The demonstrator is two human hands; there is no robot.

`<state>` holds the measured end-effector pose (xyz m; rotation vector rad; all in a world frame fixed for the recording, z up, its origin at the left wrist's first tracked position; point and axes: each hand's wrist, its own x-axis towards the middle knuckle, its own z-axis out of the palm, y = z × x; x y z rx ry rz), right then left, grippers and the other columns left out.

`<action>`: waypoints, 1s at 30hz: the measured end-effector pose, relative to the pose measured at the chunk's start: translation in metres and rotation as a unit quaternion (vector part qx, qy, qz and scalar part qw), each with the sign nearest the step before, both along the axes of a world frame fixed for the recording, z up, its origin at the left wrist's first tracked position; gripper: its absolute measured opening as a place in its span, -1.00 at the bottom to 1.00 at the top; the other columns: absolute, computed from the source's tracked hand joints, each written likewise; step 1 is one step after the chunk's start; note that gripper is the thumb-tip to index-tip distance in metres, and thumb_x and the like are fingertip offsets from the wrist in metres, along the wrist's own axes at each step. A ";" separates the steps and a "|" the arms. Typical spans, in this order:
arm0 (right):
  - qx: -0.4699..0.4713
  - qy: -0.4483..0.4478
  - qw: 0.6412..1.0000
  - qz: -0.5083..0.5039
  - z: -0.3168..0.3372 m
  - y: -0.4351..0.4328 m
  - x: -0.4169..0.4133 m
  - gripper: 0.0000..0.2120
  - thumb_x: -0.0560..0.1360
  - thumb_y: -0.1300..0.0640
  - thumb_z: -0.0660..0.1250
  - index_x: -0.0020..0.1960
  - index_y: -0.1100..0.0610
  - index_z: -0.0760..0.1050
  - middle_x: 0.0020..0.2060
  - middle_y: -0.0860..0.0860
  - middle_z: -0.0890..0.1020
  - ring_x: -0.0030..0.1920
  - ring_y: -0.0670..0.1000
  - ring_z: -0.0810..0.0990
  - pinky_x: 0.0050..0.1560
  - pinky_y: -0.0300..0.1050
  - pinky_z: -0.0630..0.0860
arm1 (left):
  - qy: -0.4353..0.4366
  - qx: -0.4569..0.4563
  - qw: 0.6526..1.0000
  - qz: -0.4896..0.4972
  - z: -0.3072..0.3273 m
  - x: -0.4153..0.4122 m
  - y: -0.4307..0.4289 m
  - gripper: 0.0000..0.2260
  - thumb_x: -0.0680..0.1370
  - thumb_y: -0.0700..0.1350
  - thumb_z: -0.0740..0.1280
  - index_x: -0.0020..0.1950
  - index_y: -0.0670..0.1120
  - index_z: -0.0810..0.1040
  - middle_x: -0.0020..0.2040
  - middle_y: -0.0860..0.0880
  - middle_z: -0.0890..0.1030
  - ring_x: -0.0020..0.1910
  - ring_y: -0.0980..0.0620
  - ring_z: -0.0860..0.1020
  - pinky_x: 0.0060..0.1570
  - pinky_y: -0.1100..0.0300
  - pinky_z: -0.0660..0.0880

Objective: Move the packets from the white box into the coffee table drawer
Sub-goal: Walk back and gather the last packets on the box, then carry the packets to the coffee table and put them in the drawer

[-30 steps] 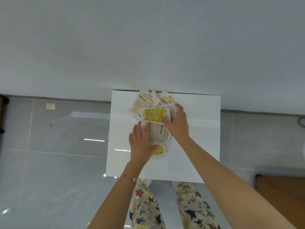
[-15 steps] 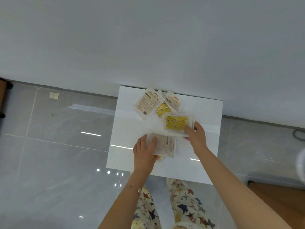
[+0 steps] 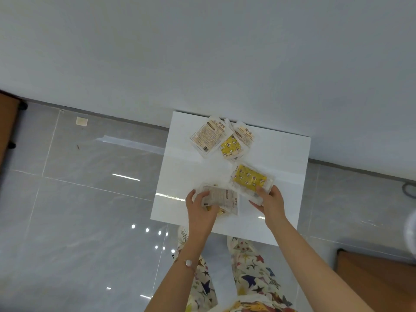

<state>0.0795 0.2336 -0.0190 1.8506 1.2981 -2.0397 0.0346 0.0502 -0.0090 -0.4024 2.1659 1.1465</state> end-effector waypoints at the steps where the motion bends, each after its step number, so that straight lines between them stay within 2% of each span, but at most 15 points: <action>1: -0.001 0.000 1.000 -0.003 0.001 -0.001 0.000 -0.75 0.56 0.25 0.30 0.23 0.16 0.47 0.16 0.15 0.58 0.17 0.15 0.58 -0.01 0.04 0.59 | -0.018 0.019 0.999 0.019 0.002 0.000 0.001 -0.71 0.52 -0.17 0.36 0.24 -0.06 0.49 0.41 0.03 0.18 0.11 0.18 0.40 0.03 0.28 0.41; 3: 0.001 -0.003 1.000 -0.001 0.001 -0.002 0.001 -0.76 0.56 0.26 0.30 0.22 0.14 0.47 0.16 0.14 0.59 0.17 0.15 0.58 0.00 0.05 0.60 | -0.031 0.032 0.998 0.038 0.004 0.002 0.004 -0.77 0.56 -0.14 0.32 0.21 -0.06 0.48 0.43 0.00 0.20 0.16 0.17 0.32 0.07 0.30 0.38; 5: -0.001 -0.006 1.000 -0.004 0.000 -0.002 0.002 -0.77 0.56 0.26 0.29 0.21 0.12 0.48 0.16 0.13 0.59 0.17 0.15 0.58 0.03 0.07 0.60 | -0.019 0.001 0.999 0.040 0.005 0.001 0.005 -0.71 0.52 -0.12 0.39 0.21 -0.09 0.46 0.35 -0.04 0.28 0.09 0.23 0.32 -0.06 0.52 0.36; 6: -0.003 -0.006 1.000 -0.008 0.000 -0.002 0.002 -0.78 0.56 0.27 0.29 0.20 0.12 0.48 0.16 0.13 0.58 0.17 0.15 0.58 0.04 0.08 0.59 | -0.008 -0.011 0.999 0.040 0.004 0.000 0.006 -0.64 0.48 -0.15 0.43 0.23 -0.10 0.42 0.30 -0.05 0.31 0.04 0.24 0.32 -0.14 0.56 0.35; 8: -0.006 -0.005 1.000 -0.014 0.001 -0.002 0.003 -0.78 0.56 0.27 0.30 0.19 0.11 0.48 0.15 0.13 0.58 0.16 0.14 0.58 0.04 0.08 0.59 | -0.001 -0.008 0.998 0.055 0.002 -0.001 0.007 -0.48 0.44 -0.22 0.47 0.30 -0.09 0.31 0.25 -0.06 0.34 0.07 0.16 0.36 -0.16 0.50 0.39; 11: -0.009 0.000 1.000 -0.017 0.003 -0.001 0.004 -0.75 0.56 0.27 0.30 0.22 0.13 0.48 0.14 0.11 0.59 0.14 0.13 0.59 0.05 0.08 0.59 | -0.055 0.048 0.989 0.130 -0.006 -0.005 0.007 -0.37 0.41 -0.24 0.48 0.37 -0.02 0.23 0.16 -0.06 0.47 0.07 -0.01 0.52 -0.08 0.22 0.55; 15: -0.017 -0.003 1.000 -0.021 0.005 0.002 0.008 -0.74 0.56 0.27 0.30 0.24 0.14 0.47 0.15 0.12 0.59 0.14 0.13 0.59 0.09 0.11 0.58 | -0.094 0.067 0.987 0.110 -0.005 -0.013 0.006 -0.62 0.45 -0.26 0.43 0.23 -0.11 0.45 0.05 -0.06 0.57 -0.03 -0.01 0.57 -0.25 0.25 0.55; 18: -0.015 -0.010 1.000 -0.018 0.008 0.004 0.010 -0.75 0.56 0.27 0.29 0.23 0.14 0.46 0.15 0.13 0.58 0.13 0.13 0.59 0.07 0.10 0.58 | -0.077 0.066 0.992 0.076 -0.004 -0.014 0.007 -0.72 0.47 -0.29 0.39 0.12 -0.07 0.44 -0.05 0.01 0.54 -0.09 0.03 0.54 -0.23 0.27 0.50; 21: -0.010 -0.009 1.000 -0.013 0.012 0.006 0.010 -0.77 0.56 0.27 0.29 0.21 0.13 0.46 0.13 0.12 0.59 0.12 0.13 0.59 0.05 0.08 0.58 | -0.055 0.049 0.996 0.050 -0.004 -0.013 0.009 -0.76 0.50 -0.28 0.35 0.09 -0.05 0.41 -0.09 0.07 0.51 -0.14 0.12 0.51 -0.24 0.29 0.47; 25: -0.007 0.003 1.000 -0.011 0.023 0.009 0.009 -0.75 0.57 0.27 0.29 0.23 0.12 0.47 0.12 0.09 0.60 0.12 0.12 0.60 0.06 0.07 0.58 | -0.062 0.053 0.996 0.037 -0.004 -0.010 0.006 -0.79 0.52 -0.24 0.34 0.09 -0.07 0.39 -0.07 0.02 0.52 -0.13 0.06 0.54 -0.17 0.10 0.58; 30: -0.001 0.029 0.999 0.021 0.053 0.007 0.001 -0.75 0.57 0.26 0.28 0.24 0.12 0.48 0.08 0.06 0.62 0.07 0.07 0.61 -0.04 -0.03 0.61 | -0.061 0.085 0.992 0.071 0.016 -0.014 -0.006 -0.79 0.54 -0.28 0.31 0.11 -0.10 0.36 -0.04 -0.04 0.51 -0.12 0.07 0.54 -0.30 0.27 0.54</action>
